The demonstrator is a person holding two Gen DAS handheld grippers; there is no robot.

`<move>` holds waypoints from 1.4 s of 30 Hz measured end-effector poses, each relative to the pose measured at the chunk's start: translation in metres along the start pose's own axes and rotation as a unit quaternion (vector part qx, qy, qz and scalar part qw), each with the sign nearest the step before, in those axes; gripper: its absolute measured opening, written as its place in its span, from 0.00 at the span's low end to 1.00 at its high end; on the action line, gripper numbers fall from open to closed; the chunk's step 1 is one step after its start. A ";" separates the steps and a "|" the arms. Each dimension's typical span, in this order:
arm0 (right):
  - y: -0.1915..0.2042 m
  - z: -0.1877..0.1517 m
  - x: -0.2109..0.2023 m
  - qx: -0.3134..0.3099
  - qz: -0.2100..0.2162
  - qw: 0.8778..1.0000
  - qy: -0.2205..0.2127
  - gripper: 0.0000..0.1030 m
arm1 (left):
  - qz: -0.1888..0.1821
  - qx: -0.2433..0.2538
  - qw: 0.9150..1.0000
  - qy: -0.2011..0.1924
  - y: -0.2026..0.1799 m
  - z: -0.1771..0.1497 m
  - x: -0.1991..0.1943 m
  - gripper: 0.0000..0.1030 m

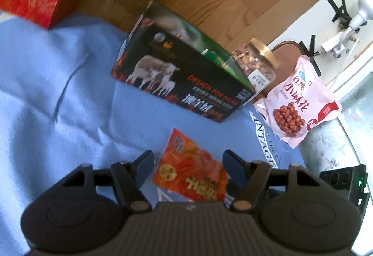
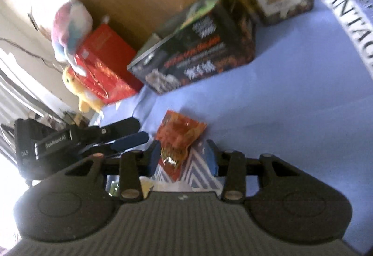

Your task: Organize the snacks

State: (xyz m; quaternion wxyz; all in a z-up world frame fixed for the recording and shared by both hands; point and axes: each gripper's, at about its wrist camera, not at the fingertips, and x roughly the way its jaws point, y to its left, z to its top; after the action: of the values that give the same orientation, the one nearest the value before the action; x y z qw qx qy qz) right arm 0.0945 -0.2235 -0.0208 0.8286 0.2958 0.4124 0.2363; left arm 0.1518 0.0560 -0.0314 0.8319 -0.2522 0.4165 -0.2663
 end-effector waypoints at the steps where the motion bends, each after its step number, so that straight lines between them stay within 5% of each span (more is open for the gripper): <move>1: 0.001 0.000 0.004 0.000 0.003 1.000 0.001 0.31 | -0.010 -0.006 1.000 -0.003 0.004 0.000 0.000 0.65; 8: 0.002 0.009 0.025 0.018 0.012 1.000 0.003 0.18 | -0.052 -0.038 0.998 -0.016 0.019 -0.001 -0.002 0.64; 13: -0.011 0.015 0.015 0.084 0.077 0.993 -0.004 0.14 | -0.097 -0.068 0.993 -0.024 0.024 0.002 -0.011 0.63; 17: -0.019 0.020 0.001 0.135 0.123 0.983 -0.022 0.14 | -0.088 -0.065 0.993 -0.049 0.024 0.005 -0.025 0.65; 24: -0.017 0.040 -0.011 0.162 0.169 0.971 -0.039 0.14 | -0.140 -0.073 0.987 -0.035 0.010 0.016 -0.025 0.65; 25: -0.015 0.044 -0.009 0.164 0.175 0.970 -0.036 0.14 | -0.136 -0.069 0.988 -0.035 0.005 0.020 -0.024 0.62; 27: -0.008 0.053 -0.003 0.158 0.182 0.970 -0.030 0.14 | -0.118 -0.052 0.991 -0.035 -0.006 0.032 -0.022 0.41; 36: 0.024 0.128 0.034 0.063 0.094 0.991 -0.072 0.15 | -0.031 -0.008 0.996 -0.078 -0.029 0.100 0.000 0.40; 42: 0.045 0.142 0.063 -0.050 -0.060 0.992 -0.100 0.40 | 0.012 0.008 0.997 -0.075 -0.030 0.112 0.025 0.49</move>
State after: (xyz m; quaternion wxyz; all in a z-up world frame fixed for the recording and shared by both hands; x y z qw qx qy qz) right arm 0.2387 -0.1934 0.0445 0.8923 0.2509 0.3316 0.1760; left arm 0.2500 0.0399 0.0330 0.8660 -0.2601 0.3537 -0.2394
